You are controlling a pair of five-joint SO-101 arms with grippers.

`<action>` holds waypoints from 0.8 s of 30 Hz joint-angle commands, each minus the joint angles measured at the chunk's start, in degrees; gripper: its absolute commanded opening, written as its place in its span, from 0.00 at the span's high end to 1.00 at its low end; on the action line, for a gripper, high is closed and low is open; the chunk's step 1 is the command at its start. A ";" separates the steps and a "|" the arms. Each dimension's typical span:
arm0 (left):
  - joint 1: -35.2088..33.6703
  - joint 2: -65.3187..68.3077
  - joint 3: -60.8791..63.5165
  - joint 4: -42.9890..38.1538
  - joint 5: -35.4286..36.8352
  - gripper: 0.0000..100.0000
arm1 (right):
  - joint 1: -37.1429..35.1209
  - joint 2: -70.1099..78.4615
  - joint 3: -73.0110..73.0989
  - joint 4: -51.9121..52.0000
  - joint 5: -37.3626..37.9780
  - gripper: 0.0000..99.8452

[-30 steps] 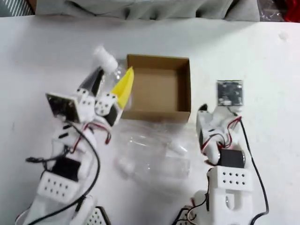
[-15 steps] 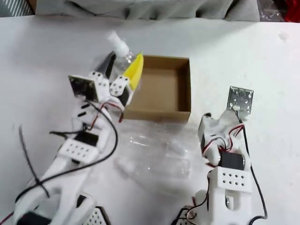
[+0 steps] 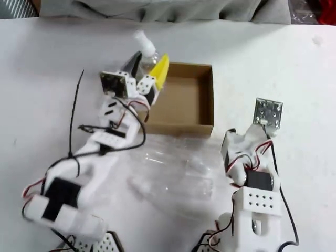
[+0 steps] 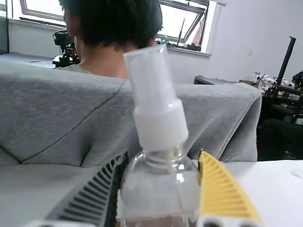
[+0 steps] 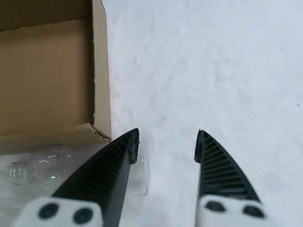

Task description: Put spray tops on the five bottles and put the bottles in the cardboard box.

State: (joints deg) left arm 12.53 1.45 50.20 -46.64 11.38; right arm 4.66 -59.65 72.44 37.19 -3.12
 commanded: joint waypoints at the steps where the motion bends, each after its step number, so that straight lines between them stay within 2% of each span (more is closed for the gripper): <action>1: -2.24 6.02 -8.35 -3.16 0.53 0.98 | -0.48 -0.66 -0.62 -1.01 -0.26 0.84; 9: -3.38 15.25 -15.38 -3.60 0.26 0.98 | -3.30 -1.10 0.09 -1.01 -0.26 0.84; 14: -3.38 20.79 -19.60 -6.24 0.26 0.98 | -3.30 -1.10 0.26 -1.01 -0.26 0.84; 24: -6.11 30.55 -29.63 -5.98 0.35 0.98 | -3.30 -0.66 0.35 -1.01 -0.26 0.84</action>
State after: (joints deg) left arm 8.31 30.46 26.90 -51.03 11.56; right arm 1.93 -59.65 73.14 37.19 -3.12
